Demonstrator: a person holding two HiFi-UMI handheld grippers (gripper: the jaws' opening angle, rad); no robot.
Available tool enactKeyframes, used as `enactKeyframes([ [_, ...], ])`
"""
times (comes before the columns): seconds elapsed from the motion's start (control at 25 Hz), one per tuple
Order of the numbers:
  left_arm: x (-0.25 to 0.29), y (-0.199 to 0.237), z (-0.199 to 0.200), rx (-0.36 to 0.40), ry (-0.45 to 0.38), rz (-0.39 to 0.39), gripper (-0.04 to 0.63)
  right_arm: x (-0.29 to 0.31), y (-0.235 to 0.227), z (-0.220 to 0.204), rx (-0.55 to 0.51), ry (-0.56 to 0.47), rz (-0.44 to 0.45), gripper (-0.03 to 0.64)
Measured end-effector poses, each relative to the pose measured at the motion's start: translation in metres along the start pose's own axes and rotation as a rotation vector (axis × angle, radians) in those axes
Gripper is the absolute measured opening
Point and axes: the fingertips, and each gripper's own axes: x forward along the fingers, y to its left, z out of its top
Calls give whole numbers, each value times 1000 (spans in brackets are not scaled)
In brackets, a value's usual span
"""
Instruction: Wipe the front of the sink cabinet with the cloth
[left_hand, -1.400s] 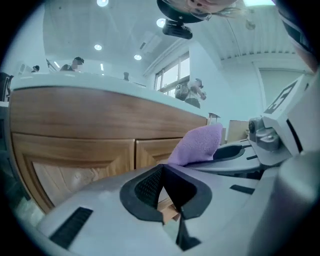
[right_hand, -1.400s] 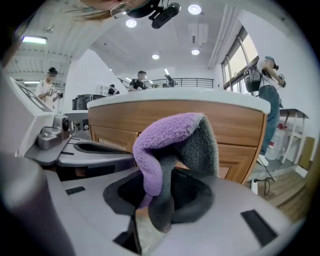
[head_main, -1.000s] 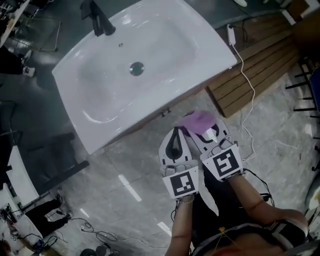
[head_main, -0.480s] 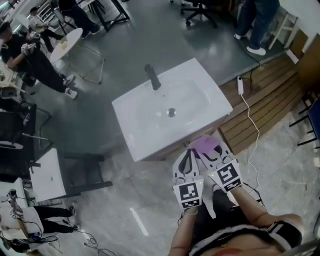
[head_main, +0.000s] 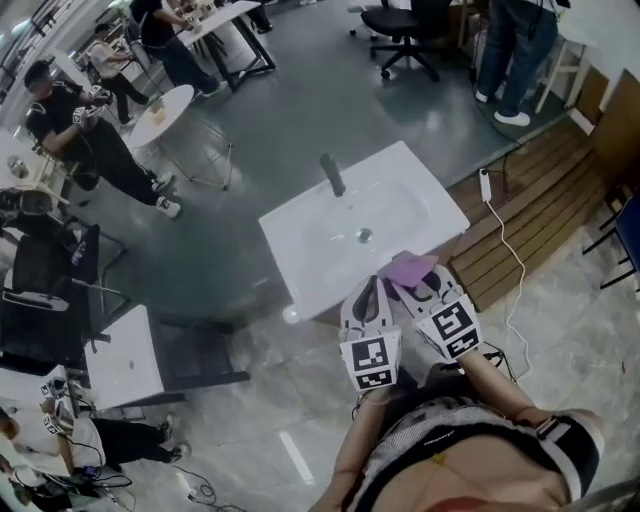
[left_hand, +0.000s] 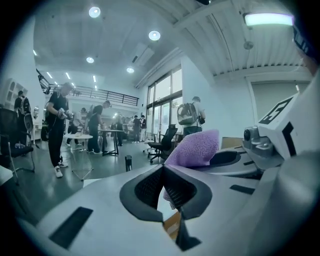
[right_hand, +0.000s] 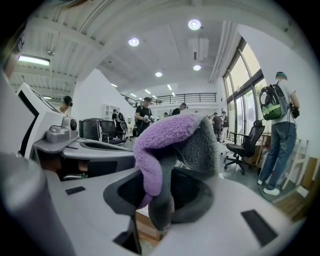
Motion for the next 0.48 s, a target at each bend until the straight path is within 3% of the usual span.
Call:
enactKeyframes([
  [0.16, -11, 7, 9, 41, -20, -13, 0, 4, 10, 13, -11, -35, -36, 170],
  [0.48, -21, 16, 4, 24, -10, 48, 0, -2, 16, 17, -23, -58, -29, 170],
])
